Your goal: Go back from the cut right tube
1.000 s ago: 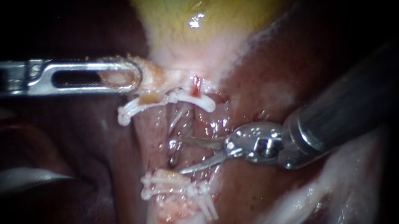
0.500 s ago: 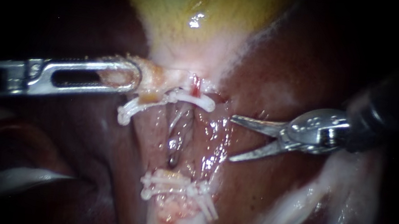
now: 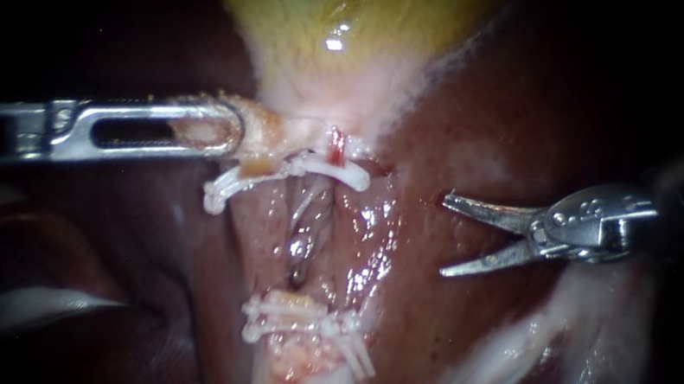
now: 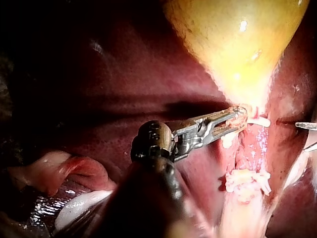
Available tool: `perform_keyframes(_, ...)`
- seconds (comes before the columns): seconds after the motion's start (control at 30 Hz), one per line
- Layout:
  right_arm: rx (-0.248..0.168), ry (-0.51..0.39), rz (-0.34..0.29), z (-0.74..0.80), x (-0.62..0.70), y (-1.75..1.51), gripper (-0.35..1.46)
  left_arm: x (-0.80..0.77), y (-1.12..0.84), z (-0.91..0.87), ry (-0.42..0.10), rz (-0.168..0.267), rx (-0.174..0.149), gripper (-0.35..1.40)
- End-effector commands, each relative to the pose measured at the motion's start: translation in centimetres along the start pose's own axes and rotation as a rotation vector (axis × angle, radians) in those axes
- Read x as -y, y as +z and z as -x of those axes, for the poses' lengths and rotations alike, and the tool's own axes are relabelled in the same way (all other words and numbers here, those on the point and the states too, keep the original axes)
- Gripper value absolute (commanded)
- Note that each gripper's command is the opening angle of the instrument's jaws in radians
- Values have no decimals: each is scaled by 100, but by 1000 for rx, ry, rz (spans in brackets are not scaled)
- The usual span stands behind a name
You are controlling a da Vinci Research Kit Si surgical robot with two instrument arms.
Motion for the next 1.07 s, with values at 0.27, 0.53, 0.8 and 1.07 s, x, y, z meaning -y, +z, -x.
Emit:
perform_keyframes(0.27, -2, 0, -4, 0, 1, 0, 145, -20, 30, -15, 10, 5, 14, -35)
perform_keyframes(0.53, -3, 0, -7, -1, 3, -1, 145, -44, 63, -30, 20, 28, 3, -35)
perform_keyframes(0.8, -3, -1, -7, -1, 3, -2, 145, -46, 75, -33, 22, 26, -7, -35)
perform_keyframes(1.07, -3, 0, -7, -2, 3, -2, 145, -45, 73, -34, 22, 24, -8, -35)
